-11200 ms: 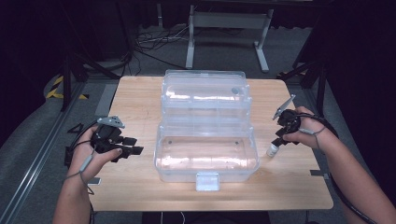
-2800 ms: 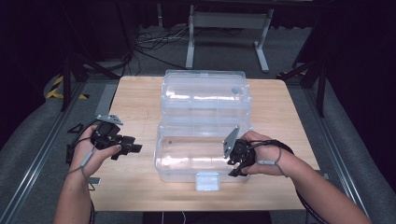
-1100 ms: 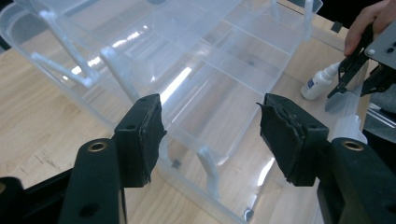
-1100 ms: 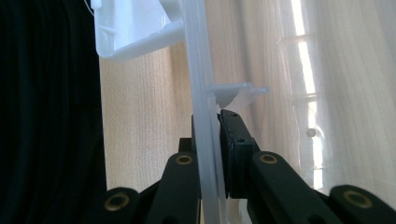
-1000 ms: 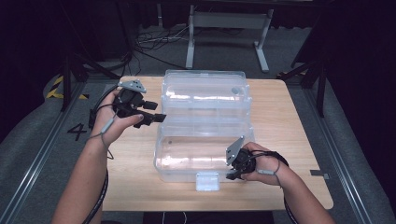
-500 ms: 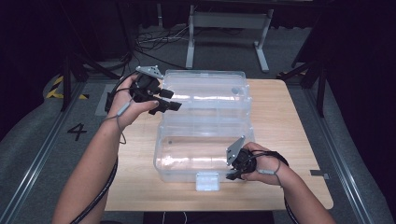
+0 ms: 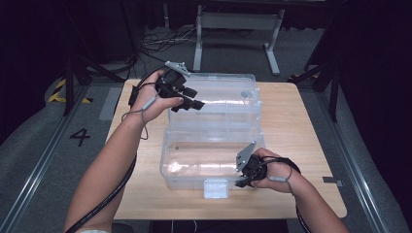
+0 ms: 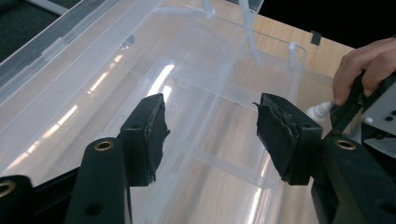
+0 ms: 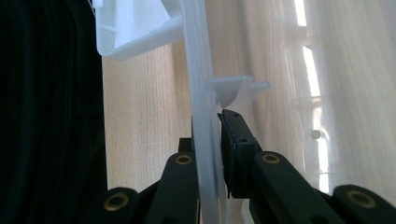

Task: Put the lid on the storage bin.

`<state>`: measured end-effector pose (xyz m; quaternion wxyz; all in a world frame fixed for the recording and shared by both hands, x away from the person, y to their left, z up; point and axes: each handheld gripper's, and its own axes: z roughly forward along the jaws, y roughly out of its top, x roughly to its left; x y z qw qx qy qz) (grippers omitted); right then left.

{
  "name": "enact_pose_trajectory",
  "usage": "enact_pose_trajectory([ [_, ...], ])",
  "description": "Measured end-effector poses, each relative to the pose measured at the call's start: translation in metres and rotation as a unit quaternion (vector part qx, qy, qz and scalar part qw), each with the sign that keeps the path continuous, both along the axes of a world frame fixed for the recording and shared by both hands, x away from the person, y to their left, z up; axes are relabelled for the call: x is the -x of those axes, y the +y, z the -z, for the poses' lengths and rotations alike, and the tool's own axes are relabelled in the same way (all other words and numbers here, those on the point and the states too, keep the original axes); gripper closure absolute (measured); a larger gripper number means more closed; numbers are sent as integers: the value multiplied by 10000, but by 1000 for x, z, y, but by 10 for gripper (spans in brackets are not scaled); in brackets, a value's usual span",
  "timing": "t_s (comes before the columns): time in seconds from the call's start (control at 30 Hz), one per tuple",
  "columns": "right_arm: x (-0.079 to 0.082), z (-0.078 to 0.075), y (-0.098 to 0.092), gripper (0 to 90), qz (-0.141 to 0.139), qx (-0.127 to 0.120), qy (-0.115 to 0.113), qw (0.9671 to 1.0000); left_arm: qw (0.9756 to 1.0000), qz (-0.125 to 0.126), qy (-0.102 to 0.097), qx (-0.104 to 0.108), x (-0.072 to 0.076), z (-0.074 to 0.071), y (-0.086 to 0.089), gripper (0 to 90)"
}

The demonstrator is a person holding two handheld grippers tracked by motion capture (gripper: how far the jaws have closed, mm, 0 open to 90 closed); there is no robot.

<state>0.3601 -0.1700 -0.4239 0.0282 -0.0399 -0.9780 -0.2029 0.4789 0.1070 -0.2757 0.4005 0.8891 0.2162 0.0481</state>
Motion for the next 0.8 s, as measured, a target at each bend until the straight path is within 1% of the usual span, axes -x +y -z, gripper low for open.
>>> enact_pose_trajectory([
  [0.03, 1, 0, 0, 844, 36, 29, 17, 10000, 10000, -3, -19, -28, -1, 0, -2, 426],
  [0.07, 1, 0, 0, 844, 38, 32, 5, 10000, 9999, 25, -13, -115, -3, 1, -7, 426],
  [0.1, 1, 0, 0, 844, 38, 32, 5, 10000, 9999, 25, -13, -115, -3, 1, -7, 426],
  [0.13, 1, 0, 0, 844, 47, 25, 9, 10000, 9999, 23, -14, -129, -4, 2, -10, 426],
  [0.23, 1, 0, 0, 843, 51, 9, 30, 10000, 9996, 70, 6, -272, -7, 3, -19, 425],
  [0.27, 0, 1, 0, 843, 13, -12, 5, 10000, 9995, 69, -1, -311, -7, 3, -21, 425],
  [0.33, 0, 1, 0, 843, -4, -4, -14, 10000, 9991, 80, 53, -407, -9, 4, -24, 425],
  [0.47, 0, 1, 1, 842, 2, 70, 18, 10000, 9988, 68, 91, -477, -10, 7, -28, 430],
  [0.5, 0, 2, 1, 842, -24, 67, -9, 10000, 9987, 87, 137, -476, -11, 9, -29, 430],
  [0.53, 0, 2, 2, 842, -6, 78, 14, 10000, 9986, 103, 186, -484, -12, 11, -30, 432],
  [0.57, 1, 2, 2, 841, 26, 144, 49, 9999, 9985, 124, 221, -482, -13, 12, -30, 439],
  [0.6, 1, 3, 2, 841, 45, 122, 44, 9999, 9985, 130, 240, -467, -14, 14, -31, 447],
  [0.63, 0, 4, 2, 840, -15, 87, 8, 10000, 9985, 153, 263, -458, -14, 15, -32, 471],
  [0.7, -1, 4, 2, 841, -33, 127, 14, 9999, 9982, 193, 295, -477, -16, 17, -33, 496],
  [0.73, -1, 4, 2, 841, -33, 127, 14, 9999, 9978, 232, 311, -531, -17, 18, -35, 496],
  [0.8, 0, 4, 3, 838, -2, 119, 43, 9999, 9972, 290, 317, -605, -19, 20, -38, 540],
])
